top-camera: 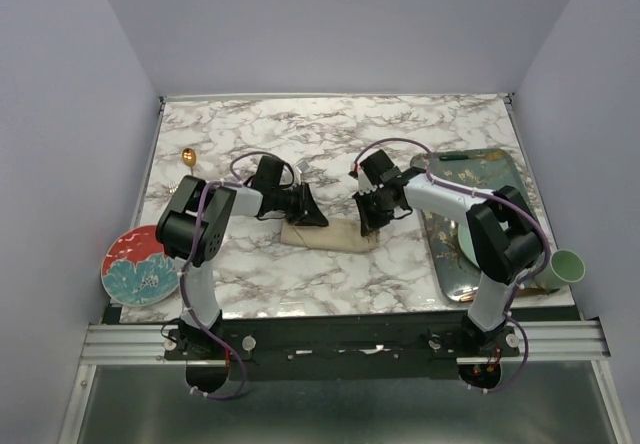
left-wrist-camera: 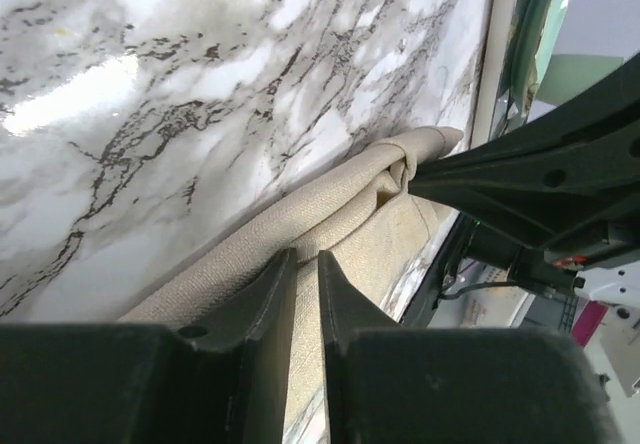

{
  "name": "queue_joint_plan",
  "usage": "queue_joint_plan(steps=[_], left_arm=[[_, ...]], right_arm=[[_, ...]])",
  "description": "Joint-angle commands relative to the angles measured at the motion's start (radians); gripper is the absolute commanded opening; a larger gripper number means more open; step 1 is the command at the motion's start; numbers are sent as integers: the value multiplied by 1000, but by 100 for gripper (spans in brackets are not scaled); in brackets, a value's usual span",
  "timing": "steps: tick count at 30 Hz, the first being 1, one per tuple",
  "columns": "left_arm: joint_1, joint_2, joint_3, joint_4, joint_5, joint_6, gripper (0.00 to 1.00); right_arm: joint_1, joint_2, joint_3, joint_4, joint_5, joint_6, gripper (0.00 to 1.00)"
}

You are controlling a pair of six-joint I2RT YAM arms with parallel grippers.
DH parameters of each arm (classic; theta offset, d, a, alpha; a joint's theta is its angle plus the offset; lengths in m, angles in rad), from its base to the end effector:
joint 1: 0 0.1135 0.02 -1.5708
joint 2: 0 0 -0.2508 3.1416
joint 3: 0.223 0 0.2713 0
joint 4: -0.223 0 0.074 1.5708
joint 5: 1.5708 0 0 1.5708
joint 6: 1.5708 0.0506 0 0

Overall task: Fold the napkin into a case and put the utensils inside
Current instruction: Smooth out the smaller rectangle-folded napkin at the center of the board.

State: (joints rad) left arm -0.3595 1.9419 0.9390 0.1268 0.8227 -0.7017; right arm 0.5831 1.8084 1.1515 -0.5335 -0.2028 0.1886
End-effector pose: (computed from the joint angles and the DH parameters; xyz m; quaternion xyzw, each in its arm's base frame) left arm 0.3363 -0.1660 0.0732 -0.0126 0.8724 -0.4822 0.0788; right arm 0.3041 0.2128 0.1285 -0.2102 0.9542 0.1629 0.1368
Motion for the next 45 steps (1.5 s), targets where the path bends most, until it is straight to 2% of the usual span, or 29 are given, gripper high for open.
queue_joint_plan(steps=[1,3,4,6,7,10,14,16,18,23,30,31,32,33,36,43,44,45], left_arm=[[17,-46,-9,-61,48,117,29],[34,-134,-9,-102,93,250,38],[48,-159,0,-172,111,311,46],[99,-196,59,-269,160,433,55],[114,-196,98,-435,158,646,60],[151,-172,251,-719,145,1025,65],[157,-118,401,-907,95,1340,73],[157,-69,438,-963,79,1390,72],[157,-57,465,-1003,104,1485,67],[110,-61,432,-998,95,1530,42],[33,-17,420,-951,14,1539,42],[27,-12,422,-935,9,1533,44],[24,-9,426,-926,4,1526,52],[14,3,431,-917,-2,1519,56],[1,38,460,-923,-26,1515,59],[-16,81,451,-941,-100,1473,39],[-16,80,442,-941,-105,1473,31],[-16,74,436,-941,-102,1479,28]], right_arm=[[1,66,10,-63,54,-72,8],[1,66,23,-66,40,-83,9],[0,65,27,-66,36,-93,9],[1,63,30,-65,25,-103,9],[0,62,31,-65,22,-110,9],[1,58,30,-65,10,-129,9],[1,60,24,-59,-9,-155,8],[1,63,25,-59,-17,-164,8],[1,69,28,-59,-20,-164,8],[1,75,30,-66,-24,-164,8],[1,91,36,-83,-33,-153,8],[0,92,36,-83,-32,-153,8],[0,92,36,-83,-32,-153,8],[0,92,36,-83,-32,-153,8],[0,88,42,-83,-32,-153,8],[1,25,97,-120,-73,-152,21],[0,17,111,-134,-93,-156,27],[0,0,119,-143,-98,-159,31]])
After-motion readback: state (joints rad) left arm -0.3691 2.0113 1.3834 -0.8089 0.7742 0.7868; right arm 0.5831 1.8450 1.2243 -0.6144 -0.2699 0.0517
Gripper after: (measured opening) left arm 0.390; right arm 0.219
